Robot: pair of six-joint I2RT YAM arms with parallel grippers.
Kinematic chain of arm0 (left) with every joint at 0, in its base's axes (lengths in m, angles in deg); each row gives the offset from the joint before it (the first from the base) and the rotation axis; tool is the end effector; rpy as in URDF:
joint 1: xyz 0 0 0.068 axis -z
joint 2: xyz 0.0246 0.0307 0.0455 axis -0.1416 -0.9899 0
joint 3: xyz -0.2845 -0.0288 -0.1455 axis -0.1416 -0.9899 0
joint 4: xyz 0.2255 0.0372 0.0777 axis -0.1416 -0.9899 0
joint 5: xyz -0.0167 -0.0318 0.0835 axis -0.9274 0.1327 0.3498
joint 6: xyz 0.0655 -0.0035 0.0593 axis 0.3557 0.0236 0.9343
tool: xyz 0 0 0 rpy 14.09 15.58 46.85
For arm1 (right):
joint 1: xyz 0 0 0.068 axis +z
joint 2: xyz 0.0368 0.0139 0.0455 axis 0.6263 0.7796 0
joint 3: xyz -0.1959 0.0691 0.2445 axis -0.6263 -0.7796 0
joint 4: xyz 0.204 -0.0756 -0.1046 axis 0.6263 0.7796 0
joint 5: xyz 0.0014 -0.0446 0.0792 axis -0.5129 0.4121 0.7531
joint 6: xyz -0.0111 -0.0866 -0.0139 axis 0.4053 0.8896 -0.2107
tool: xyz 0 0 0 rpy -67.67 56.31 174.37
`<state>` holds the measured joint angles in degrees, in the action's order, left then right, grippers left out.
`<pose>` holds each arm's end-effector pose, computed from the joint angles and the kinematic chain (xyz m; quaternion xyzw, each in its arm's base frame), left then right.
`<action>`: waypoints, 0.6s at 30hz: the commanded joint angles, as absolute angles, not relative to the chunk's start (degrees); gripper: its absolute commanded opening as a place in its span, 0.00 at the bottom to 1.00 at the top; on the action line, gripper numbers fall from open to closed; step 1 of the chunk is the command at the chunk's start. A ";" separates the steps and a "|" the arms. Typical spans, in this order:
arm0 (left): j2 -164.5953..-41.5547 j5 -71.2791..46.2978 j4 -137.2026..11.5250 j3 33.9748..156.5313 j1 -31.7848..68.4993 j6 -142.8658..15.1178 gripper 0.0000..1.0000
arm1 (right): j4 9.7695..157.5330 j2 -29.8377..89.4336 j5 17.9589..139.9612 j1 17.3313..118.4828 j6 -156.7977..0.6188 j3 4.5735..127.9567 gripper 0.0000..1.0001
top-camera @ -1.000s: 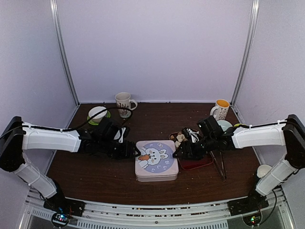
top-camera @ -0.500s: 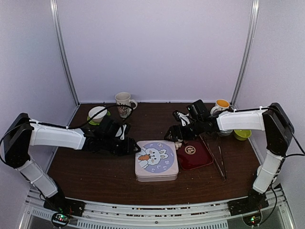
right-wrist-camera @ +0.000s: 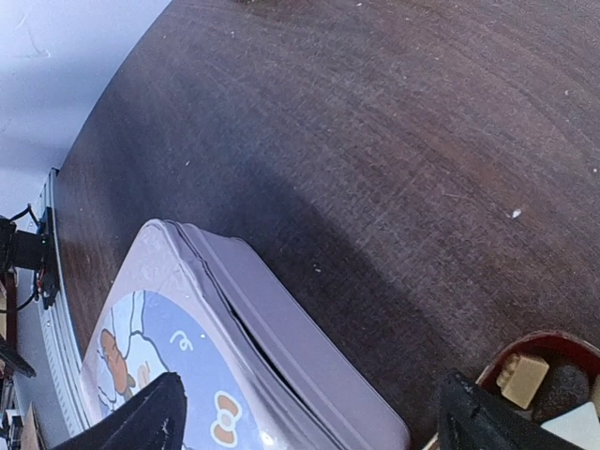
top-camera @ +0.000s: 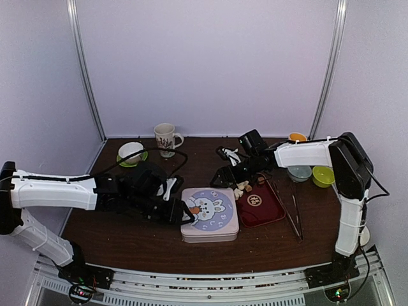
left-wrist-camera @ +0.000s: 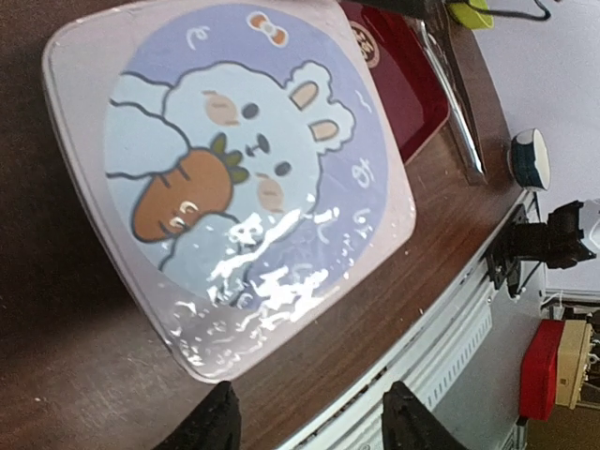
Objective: Pack the chocolate
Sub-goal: Rotate the packed packing box at the center of the board.
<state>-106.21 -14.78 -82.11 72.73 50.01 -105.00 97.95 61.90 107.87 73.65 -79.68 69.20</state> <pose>0.1394 -0.2517 0.2563 0.0782 0.9208 -0.3552 0.1411 0.3428 0.2959 0.2198 -0.3096 0.8424 0.3946 0.1970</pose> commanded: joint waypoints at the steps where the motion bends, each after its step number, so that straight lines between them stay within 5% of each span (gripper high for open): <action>1: -106.71 -17.00 -82.25 75.55 53.60 -109.23 0.55 | 98.97 64.19 115.12 73.38 -76.87 71.80 0.92; 18: -120.10 -24.99 -67.61 73.35 55.47 -112.20 0.48 | 114.53 70.14 118.80 73.48 -68.73 79.01 0.72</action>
<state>-118.12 -23.80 -72.28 74.31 56.52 -112.48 111.11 69.97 117.64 73.65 -70.24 78.40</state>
